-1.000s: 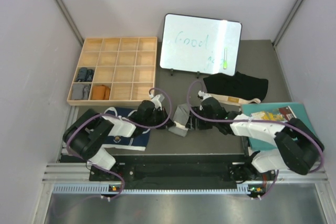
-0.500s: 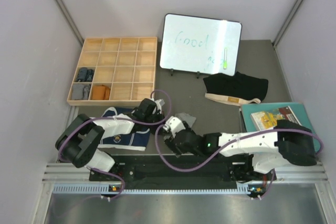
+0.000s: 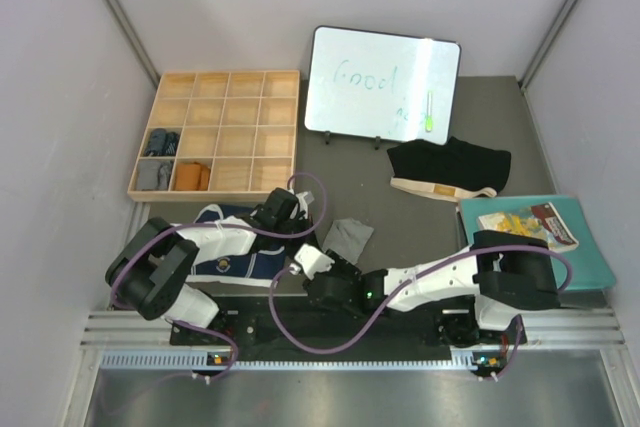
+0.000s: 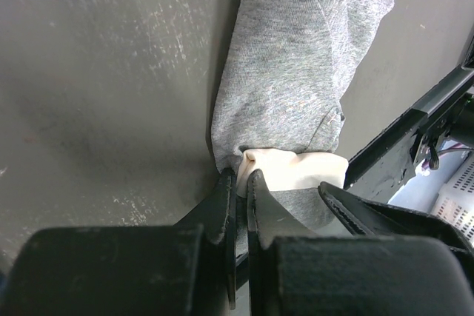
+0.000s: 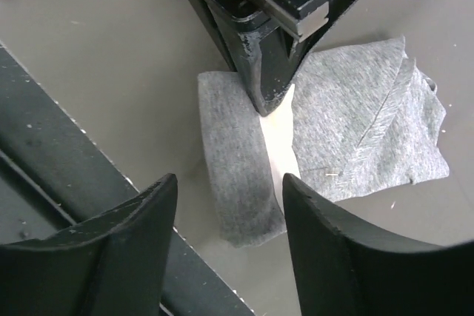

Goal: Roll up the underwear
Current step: Roll the underwear to the center of the board.

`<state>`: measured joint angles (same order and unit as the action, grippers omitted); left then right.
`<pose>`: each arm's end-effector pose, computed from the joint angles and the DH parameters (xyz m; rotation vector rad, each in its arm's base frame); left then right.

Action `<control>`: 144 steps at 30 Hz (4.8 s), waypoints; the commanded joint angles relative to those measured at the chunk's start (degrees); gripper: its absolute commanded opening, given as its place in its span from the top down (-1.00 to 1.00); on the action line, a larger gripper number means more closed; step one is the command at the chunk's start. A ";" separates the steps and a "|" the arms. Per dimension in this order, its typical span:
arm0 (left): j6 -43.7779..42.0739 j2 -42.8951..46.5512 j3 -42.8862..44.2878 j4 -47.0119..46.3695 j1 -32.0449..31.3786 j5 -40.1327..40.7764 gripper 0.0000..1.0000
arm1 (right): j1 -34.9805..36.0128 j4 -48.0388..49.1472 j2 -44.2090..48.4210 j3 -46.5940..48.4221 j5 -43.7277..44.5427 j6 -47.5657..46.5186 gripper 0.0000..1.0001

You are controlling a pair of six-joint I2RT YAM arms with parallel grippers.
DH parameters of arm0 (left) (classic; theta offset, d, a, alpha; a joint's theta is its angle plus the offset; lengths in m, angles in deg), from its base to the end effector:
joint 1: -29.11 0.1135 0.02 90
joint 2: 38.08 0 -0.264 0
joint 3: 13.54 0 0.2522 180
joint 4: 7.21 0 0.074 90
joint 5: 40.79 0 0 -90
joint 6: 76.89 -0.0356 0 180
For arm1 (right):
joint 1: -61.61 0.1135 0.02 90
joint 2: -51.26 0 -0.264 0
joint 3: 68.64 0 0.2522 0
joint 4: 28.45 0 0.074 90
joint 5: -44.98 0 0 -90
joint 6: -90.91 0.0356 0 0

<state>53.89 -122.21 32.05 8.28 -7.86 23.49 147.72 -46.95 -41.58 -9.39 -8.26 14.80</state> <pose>0.1925 -0.1642 0.1331 0.1118 2.7440 -1.0448 0.0420 0.3040 0.1568 -1.1150 1.9628 0.1111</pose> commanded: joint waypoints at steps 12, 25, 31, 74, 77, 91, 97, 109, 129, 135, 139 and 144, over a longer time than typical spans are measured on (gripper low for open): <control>-1.05 3.54 -1.42 4.68 -0.29 -0.74 1.00 | 0.38 5.70 -3.49 -1.99 -4.93 -2.91 0.66; -0.17 15.13 -1.07 9.07 -0.03 11.37 -0.33 | -8.65 7.98 6.26 -6.82 -25.66 0.35 1.00; -1.04 21.73 -3.00 4.09 0.14 13.24 -0.17 | -17.26 9.47 8.02 -8.14 -42.52 2.19 1.00; -7.29 6.36 -12.06 -27.93 0.14 -1.71 -0.02 | -48.22 17.39 -7.97 -4.63 -77.62 7.47 1.00; -7.29 5.83 -12.15 -28.19 0.14 -1.62 0.01 | -48.66 17.04 -9.55 -3.84 -77.62 7.20 1.00; -6.67 0.56 -8.99 -21.00 0.14 6.46 1.00 | -50.16 14.23 -3.42 -4.44 -74.29 10.00 0.02; -5.44 -0.76 -7.23 -17.56 0.23 6.99 1.00 | -50.16 11.59 7.84 -9.71 -68.31 15.02 -0.49; -3.25 -2.52 -5.73 -15.10 0.23 5.94 1.00 | -47.62 20.37 11.81 -20.45 -63.03 30.22 -0.50; -2.37 5.55 -3.71 -10.63 0.23 7.51 -0.13 | -43.57 10.72 2.84 -17.02 -49.59 34.45 1.00; -5.26 10.92 -4.15 -7.19 0.23 10.95 -0.32 | -43.57 8.60 3.36 -16.49 -48.35 34.10 1.00; -6.06 9.70 -5.11 -9.54 0.32 10.69 -0.33 | -43.57 8.25 3.19 -16.32 -48.53 34.01 1.00; -5.27 7.33 -7.31 -15.97 0.32 8.84 -0.30 | -43.65 8.07 3.28 -16.14 -48.53 34.01 1.00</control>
<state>49.25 -113.32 26.52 -1.68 -7.73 33.17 103.87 -32.35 -36.25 -25.08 -65.20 50.69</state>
